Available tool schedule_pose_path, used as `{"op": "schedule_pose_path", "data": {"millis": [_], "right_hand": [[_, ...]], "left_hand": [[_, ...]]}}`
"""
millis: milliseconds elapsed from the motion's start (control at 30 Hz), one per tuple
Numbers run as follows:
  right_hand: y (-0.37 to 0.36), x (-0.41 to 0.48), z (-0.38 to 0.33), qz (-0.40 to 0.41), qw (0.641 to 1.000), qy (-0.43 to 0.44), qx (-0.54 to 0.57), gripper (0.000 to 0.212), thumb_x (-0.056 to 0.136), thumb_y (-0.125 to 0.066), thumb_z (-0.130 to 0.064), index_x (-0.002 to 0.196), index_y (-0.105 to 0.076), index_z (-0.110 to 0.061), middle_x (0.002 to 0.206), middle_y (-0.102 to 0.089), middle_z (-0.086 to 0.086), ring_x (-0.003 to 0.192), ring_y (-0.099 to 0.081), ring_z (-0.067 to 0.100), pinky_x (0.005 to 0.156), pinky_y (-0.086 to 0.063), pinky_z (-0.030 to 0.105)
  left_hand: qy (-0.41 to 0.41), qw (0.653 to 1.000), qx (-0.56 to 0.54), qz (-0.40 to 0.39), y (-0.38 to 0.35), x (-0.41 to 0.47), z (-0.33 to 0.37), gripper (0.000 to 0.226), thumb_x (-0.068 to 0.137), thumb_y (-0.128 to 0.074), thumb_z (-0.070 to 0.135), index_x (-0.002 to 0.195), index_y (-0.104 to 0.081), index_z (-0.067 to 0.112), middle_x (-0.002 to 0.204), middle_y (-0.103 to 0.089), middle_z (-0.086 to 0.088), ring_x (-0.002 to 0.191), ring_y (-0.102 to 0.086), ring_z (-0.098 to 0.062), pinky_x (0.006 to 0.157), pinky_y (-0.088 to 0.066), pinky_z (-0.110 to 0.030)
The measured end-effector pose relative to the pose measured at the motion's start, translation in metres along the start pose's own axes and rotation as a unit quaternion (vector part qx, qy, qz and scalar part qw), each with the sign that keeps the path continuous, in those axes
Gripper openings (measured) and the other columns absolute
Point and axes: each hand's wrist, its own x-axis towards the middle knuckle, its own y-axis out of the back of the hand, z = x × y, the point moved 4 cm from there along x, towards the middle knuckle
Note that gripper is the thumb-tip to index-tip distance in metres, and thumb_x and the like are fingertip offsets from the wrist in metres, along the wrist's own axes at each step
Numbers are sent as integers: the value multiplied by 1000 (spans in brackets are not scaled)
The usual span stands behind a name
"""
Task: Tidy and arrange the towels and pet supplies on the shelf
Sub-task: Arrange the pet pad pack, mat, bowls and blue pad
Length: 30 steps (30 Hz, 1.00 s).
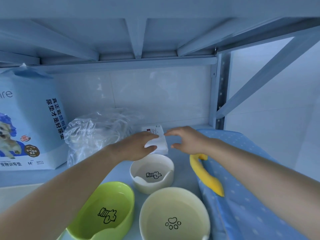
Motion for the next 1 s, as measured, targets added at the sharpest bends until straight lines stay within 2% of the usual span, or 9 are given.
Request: {"op": "schedule_pose_path", "data": {"millis": [67,133,200,300,567,667,767,867,1000], "right_hand": [[11,-16,1,27,999,3,20,42,87,-64,-22,128,-56,-22,132,-56,-3,120,-50,14,91,-38,18],[20,-32,3,55,998,0,37,36,86,-65,-22,122,-60,-22,123,-61,-3,110,-56,14,85,-42,21],[27,-47,6,80,995,-6,55,32,85,-65,-22,117,-63,-22,116,-63,-3,103,-57,12,84,-46,26],[33,-67,4,90,993,-15,81,31,85,-66,-21,116,-64,-21,115,-64,-7,101,-57,11,85,-47,24],[41,-125,-11,59,992,-47,103,26,85,-65,-26,111,-67,-25,105,-66,-10,100,-59,7,87,-47,25],[44,-152,-19,48,991,-57,109,21,84,-67,-28,105,-68,-27,97,-64,-16,95,-57,1,81,-45,14],[45,-179,-29,35,995,-57,68,21,84,-68,-29,104,-69,-25,99,-66,-10,89,-54,2,72,-37,0],[49,-204,-42,29,997,-66,42,21,84,-69,-27,104,-69,-22,98,-63,-6,87,-52,4,71,-32,-3],[52,-237,-61,31,995,-87,24,22,84,-68,-27,105,-68,-22,97,-60,-10,90,-52,5,72,-32,-1]], "left_hand": [[8,1000,-2,19,6,-6,12,47,95,-45,36,140,-37,25,144,-40,7,129,-40,-11,105,-28,-23],[33,998,4,51,10,-12,22,43,93,-47,39,135,-42,31,132,-50,12,116,-51,-11,100,-38,-27],[51,995,10,81,9,-19,34,38,92,-48,41,129,-46,36,121,-55,17,107,-54,-9,96,-42,-31],[44,993,-11,108,3,-27,55,34,90,-50,43,124,-49,39,115,-56,21,107,-53,-6,95,-43,-31],[-7,993,-38,116,-3,-59,111,34,89,-51,42,123,-50,41,118,-56,19,110,-52,-5,92,-44,-29],[-23,992,-29,117,-10,-74,127,35,90,-50,40,125,-49,40,123,-55,17,116,-49,-7,92,-43,-28],[-40,992,-13,119,-17,-91,140,35,90,-49,42,125,-48,41,123,-54,16,115,-50,-10,85,-44,-29],[-68,992,-22,107,-22,-110,148,35,90,-49,41,124,-49,40,122,-55,15,112,-52,-12,85,-47,-33],[-97,989,-38,104,-22,-141,166,36,88,-52,37,124,-50,41,126,-53,17,110,-54,-12,85,-48,-36]]}}
